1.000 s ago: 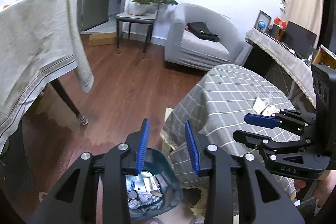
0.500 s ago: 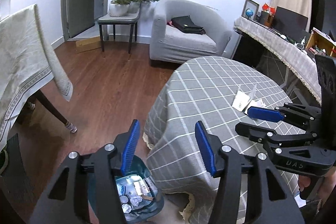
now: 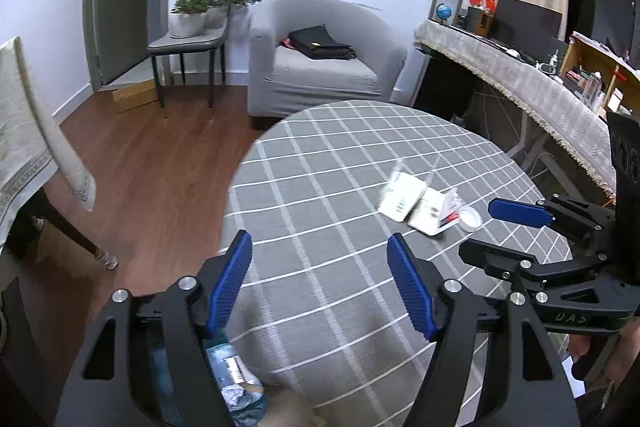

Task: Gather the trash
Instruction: 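Move both grippers back over the table toward the remaining trash, then grasp the SanDisk packaging with the left gripper while the right grasps the small clear lid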

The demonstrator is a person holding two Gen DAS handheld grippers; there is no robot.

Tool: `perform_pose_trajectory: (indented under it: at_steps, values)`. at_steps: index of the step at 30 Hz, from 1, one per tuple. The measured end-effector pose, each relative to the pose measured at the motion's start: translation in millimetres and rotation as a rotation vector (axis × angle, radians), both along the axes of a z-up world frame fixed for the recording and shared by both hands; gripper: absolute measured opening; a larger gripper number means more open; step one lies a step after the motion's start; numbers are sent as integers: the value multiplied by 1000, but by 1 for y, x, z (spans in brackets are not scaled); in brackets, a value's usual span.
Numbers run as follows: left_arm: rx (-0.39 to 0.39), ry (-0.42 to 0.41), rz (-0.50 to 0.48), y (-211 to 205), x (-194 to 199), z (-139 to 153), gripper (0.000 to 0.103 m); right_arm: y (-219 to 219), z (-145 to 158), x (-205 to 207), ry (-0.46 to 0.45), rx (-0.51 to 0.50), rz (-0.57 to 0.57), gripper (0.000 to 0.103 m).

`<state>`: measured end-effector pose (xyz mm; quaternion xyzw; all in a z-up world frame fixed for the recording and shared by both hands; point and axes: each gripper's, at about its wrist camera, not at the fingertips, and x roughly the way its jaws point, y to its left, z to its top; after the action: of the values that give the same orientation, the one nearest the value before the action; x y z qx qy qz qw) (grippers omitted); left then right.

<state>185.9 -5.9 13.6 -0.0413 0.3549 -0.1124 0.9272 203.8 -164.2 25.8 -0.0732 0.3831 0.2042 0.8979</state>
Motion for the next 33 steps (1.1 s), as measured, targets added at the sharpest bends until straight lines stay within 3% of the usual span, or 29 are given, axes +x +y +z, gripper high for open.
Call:
perform_pose_trajectory:
  at_steps: [11,14,18,24,28,33]
  values:
    - [7,-22,-78,-49,20,-1,67,-48,-13,2,29,24,-89,69]
    - [0,-7,-102,-62,31,-4,59,-58,-15,4,37,35,-103,69]
    - [15,0,-129,-79,41,-10,55,-71,-19,7,50,55,-126,69]
    - [67,27,-140,-97,61,-28,54,-82,-28,13,69,72,-144,69]
    - [59,49,-137,-101,74,-34,53,-83,-31,15,78,78,-148,69]
    - [31,75,-134,-98,89,-36,38,-77,-33,17,91,82,-133,69]
